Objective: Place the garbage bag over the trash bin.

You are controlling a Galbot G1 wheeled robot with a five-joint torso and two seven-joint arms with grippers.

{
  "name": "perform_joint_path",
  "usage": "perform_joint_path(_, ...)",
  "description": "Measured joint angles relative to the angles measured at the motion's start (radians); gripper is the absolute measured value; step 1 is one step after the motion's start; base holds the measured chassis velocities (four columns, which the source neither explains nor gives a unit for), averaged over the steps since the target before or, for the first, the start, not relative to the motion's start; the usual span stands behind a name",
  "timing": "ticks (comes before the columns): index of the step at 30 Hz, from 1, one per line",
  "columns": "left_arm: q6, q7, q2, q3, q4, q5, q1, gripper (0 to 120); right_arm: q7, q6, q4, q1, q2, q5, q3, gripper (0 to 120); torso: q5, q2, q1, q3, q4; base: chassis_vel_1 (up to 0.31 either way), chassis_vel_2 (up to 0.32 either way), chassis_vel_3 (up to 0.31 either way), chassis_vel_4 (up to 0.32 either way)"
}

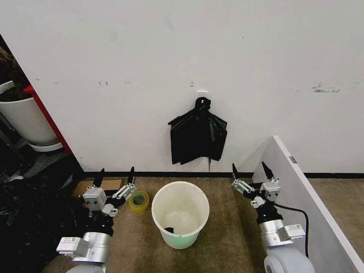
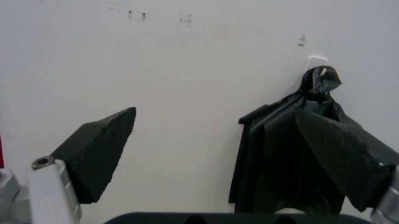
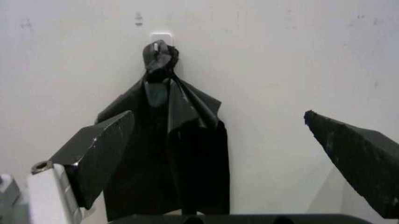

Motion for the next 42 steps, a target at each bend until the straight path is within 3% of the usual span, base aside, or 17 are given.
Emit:
perform_joint_path(11, -0.003, -0.005, -0.025, 0.018, 0.01, 0.01, -0.006, 100, 0.018, -0.015, 0.01, 0.013, -0.008, -0.028, 0.004, 100, -0.0001, 0.0, 0.0, 0.0, 0.0, 0.0, 0.0, 0.0, 0.0)
perform_joint_path(20, 0.087, -0.037, -0.012, 0.021, 0.004, 0.007, -0.003, 100, 0.01, -0.002, 0.012, 0.02, -0.013, -0.045, 0.007, 100, 0.0, 0.0, 0.0, 0.0, 0.0, 0.0, 0.0, 0.0, 0.0)
perform_joint_path(29, 0.237, -0.094, 0.015, 0.031, 0.02, 0.007, 0.005, 100, -0.13, 0.21, -0.007, 0.05, -0.009, 0.066, 0.015, 100, -0.0001, 0.0, 0.0, 0.0, 0.0001, 0.0, 0.0, 0.0, 0.0)
perform_joint_path(31, 0.105, -0.086, 0.009, 0.031, 0.039, 0.003, -0.003, 100, -0.076, 0.216, -0.007, 0.055, -0.003, -0.011, 0.021, 100, 0.0001, 0.0, 0.0, 0.0, 0.0002, 0.0, 0.0, 0.0, 0.0)
perform_joint_path(32, 0.105, -0.086, 0.009, 0.031, 0.039, 0.003, -0.003, 100, -0.076, 0.216, -0.007, 0.055, -0.003, -0.011, 0.021, 100, 0.0001, 0.0, 0.0, 0.0, 0.0002, 0.0, 0.0, 0.0, 0.0)
perform_joint_path(33, -0.027, -0.071, 0.002, 0.029, 0.058, 0.003, -0.017, 100, -0.034, 0.178, -0.007, 0.051, -0.002, -0.079, 0.027, 100, -0.0003, 0.0, 0.0, 0.0, 0.0002, 0.0, 0.0, 0.0, 0.0)
perform_joint_path(35, -0.165, -0.065, -0.007, 0.026, 0.065, 0.004, -0.03, 100, 0.039, 0.055, 0.008, 0.022, -0.007, -0.151, 0.025, 100, 0.0002, 0.0, 0.0, 0.0, -0.0001, 0.0, 0.0, 0.0, 0.0)
perform_joint_path(38, -0.208, -0.071, -0.001, 0.021, 0.043, -0.003, -0.026, 100, 0.131, -0.095, 0.061, 0.0, -0.02, -0.087, -0.01, 100, 0.0002, 0.0, 0.0, 0.0, -0.0002, 0.0, 0.0, 0.0, 0.0)
perform_joint_path(42, -0.201, -0.073, 0.004, 0.017, 0.048, 0.01, -0.023, 100, 0.12, -0.096, 0.066, 0.013, -0.013, -0.086, -0.008, 100, -0.0002, 0.0, 0.0, 0.0, 0.0001, 0.0, 0.0, 0.0, 0.0)
